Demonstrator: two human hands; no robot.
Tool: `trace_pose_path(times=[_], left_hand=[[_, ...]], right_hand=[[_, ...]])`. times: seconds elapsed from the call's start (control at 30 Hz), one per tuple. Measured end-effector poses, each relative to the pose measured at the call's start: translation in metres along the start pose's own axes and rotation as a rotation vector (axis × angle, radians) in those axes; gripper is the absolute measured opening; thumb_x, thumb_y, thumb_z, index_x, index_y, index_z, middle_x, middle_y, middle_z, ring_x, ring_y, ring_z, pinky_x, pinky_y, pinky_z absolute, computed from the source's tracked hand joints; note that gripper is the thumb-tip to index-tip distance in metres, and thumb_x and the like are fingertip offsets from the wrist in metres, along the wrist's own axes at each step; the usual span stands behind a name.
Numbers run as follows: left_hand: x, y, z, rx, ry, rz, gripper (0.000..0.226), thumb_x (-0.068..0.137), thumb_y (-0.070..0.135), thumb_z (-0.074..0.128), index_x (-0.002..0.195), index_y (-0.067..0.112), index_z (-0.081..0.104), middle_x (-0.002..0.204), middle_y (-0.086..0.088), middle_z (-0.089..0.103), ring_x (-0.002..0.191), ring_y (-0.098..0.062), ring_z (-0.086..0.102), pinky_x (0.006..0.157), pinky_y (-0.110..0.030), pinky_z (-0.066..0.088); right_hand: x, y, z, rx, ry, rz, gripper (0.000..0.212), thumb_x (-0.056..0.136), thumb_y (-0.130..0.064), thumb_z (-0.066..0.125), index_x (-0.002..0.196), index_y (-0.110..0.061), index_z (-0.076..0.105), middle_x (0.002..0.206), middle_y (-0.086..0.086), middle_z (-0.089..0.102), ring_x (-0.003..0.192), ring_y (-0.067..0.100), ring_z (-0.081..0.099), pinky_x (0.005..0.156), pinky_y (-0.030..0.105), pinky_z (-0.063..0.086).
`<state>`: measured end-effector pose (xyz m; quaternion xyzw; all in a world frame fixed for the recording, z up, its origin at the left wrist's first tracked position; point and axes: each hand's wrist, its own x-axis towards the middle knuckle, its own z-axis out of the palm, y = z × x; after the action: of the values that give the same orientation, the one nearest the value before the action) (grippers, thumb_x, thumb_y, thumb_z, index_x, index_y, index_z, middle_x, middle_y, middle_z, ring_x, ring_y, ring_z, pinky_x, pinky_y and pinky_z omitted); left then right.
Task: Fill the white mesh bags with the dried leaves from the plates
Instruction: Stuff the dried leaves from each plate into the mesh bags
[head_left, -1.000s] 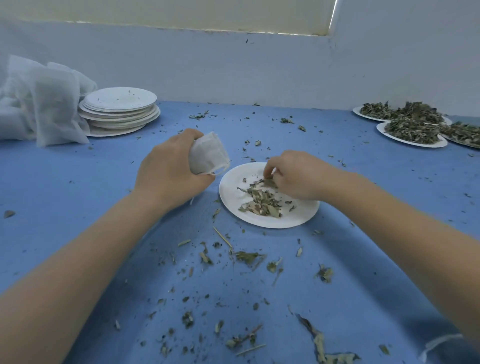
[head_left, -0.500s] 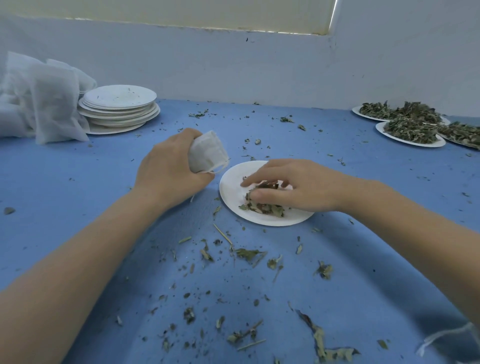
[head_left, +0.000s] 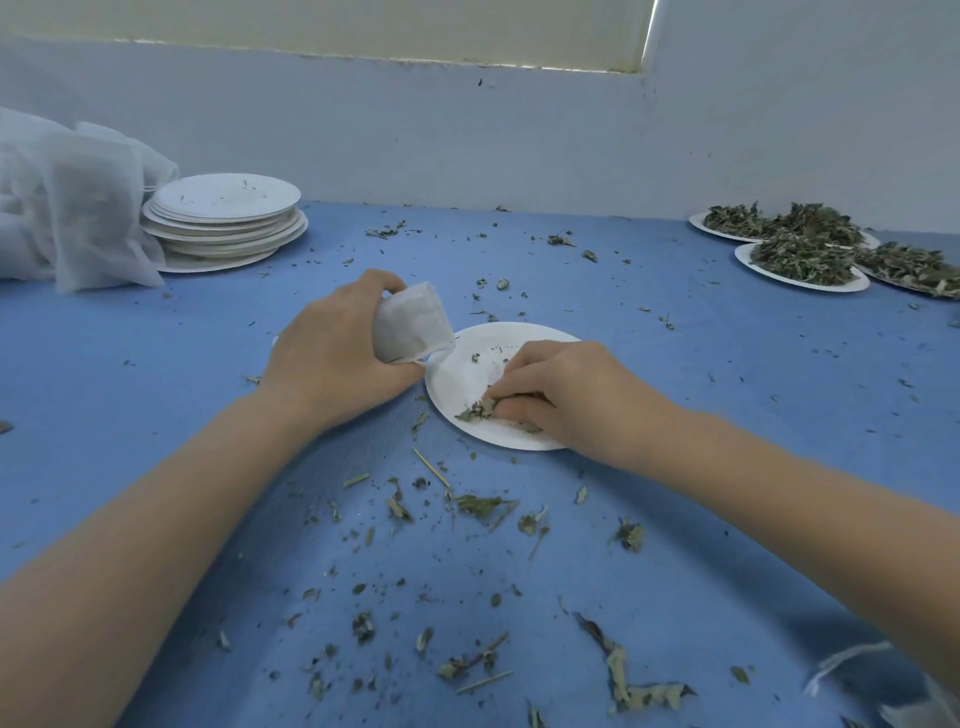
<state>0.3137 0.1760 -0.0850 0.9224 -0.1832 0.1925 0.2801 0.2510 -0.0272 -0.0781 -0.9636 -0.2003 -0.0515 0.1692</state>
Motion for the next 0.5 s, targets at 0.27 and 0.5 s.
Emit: trace_pose_path(times=[0.27, 0.5], left_hand=[[-0.002, 0.0, 0.002, 0.009, -0.027, 0.058, 0.055, 0.067, 0.033, 0.076, 0.115, 0.026, 0.049, 0.105, 0.004, 0.057, 0.083, -0.016, 0.046, 0.072, -0.03, 0.038], [-0.003, 0.006, 0.003, 0.072, -0.018, 0.115, 0.057, 0.066, 0.031, 0.076, 0.116, 0.024, 0.05, 0.109, 0.002, 0.059, 0.082, -0.018, 0.05, 0.068, -0.027, 0.034]], right_hand=[[0.007, 0.008, -0.034, 0.04, 0.236, 0.12, 0.016, 0.09, -0.02, 0.062, 0.1, -0.023, 0.074, 0.087, -0.005, 0.062, 0.065, 0.0, 0.049, 0.067, 0.007, 0.037], [0.03, -0.017, -0.049, -0.254, 0.114, 0.029, 0.025, 0.097, -0.023, 0.05, 0.115, -0.025, 0.067, 0.114, 0.002, 0.058, 0.093, 0.018, 0.058, 0.082, 0.025, 0.041]])
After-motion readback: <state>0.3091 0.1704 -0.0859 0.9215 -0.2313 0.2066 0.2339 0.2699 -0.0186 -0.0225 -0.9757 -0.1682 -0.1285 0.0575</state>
